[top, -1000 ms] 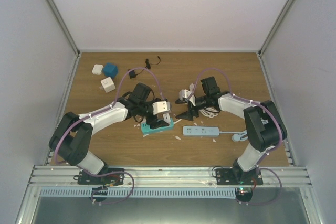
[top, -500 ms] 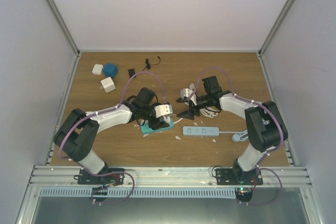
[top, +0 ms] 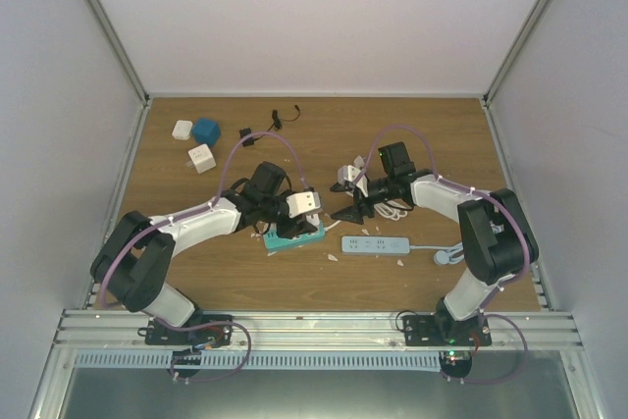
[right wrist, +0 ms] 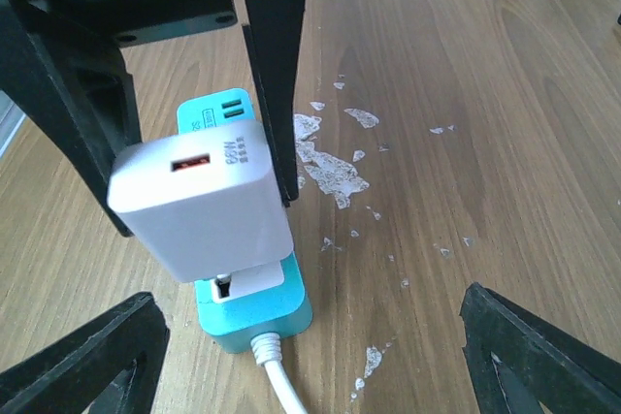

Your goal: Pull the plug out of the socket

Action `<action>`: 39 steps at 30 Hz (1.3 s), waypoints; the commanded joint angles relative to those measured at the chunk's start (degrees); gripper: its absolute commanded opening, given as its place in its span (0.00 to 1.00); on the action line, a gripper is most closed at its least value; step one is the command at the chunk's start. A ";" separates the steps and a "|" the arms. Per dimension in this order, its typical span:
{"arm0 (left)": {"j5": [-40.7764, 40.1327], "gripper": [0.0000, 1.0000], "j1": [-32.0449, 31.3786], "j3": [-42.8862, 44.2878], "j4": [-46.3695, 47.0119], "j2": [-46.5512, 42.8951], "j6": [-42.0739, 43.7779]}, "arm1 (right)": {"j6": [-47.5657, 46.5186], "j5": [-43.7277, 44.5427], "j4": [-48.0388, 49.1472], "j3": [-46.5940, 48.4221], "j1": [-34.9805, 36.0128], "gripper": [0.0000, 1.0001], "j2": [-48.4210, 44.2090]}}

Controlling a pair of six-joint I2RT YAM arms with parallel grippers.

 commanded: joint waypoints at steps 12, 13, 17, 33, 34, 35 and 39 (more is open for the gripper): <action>1.94 0.42 7.23 9.29 -8.95 -3.30 5.13 | -0.52 -1.13 -1.14 0.99 -0.37 0.83 -0.68; 1.81 0.42 8.54 10.43 -10.32 -3.23 5.95 | -0.59 -1.08 -1.17 0.95 -0.42 0.83 -0.69; 1.95 0.42 13.76 14.98 -14.49 -2.97 8.53 | -0.70 -0.94 -1.24 1.02 -0.43 0.83 -0.75; -12.05 0.42 23.69 27.33 -25.04 5.57 16.91 | -0.87 -0.27 -1.66 1.28 -0.43 0.83 -0.90; -12.73 0.42 24.05 28.73 -26.33 6.89 17.03 | -0.87 -0.23 -1.64 1.27 -0.43 0.83 -0.84; -13.79 0.43 24.27 29.89 -27.34 8.07 17.12 | -0.83 -0.13 -1.61 1.25 -0.41 0.83 -0.75; -17.15 0.43 25.08 34.09 -30.52 13.13 17.72 | -0.85 0.18 -1.70 1.42 -0.36 0.83 -0.53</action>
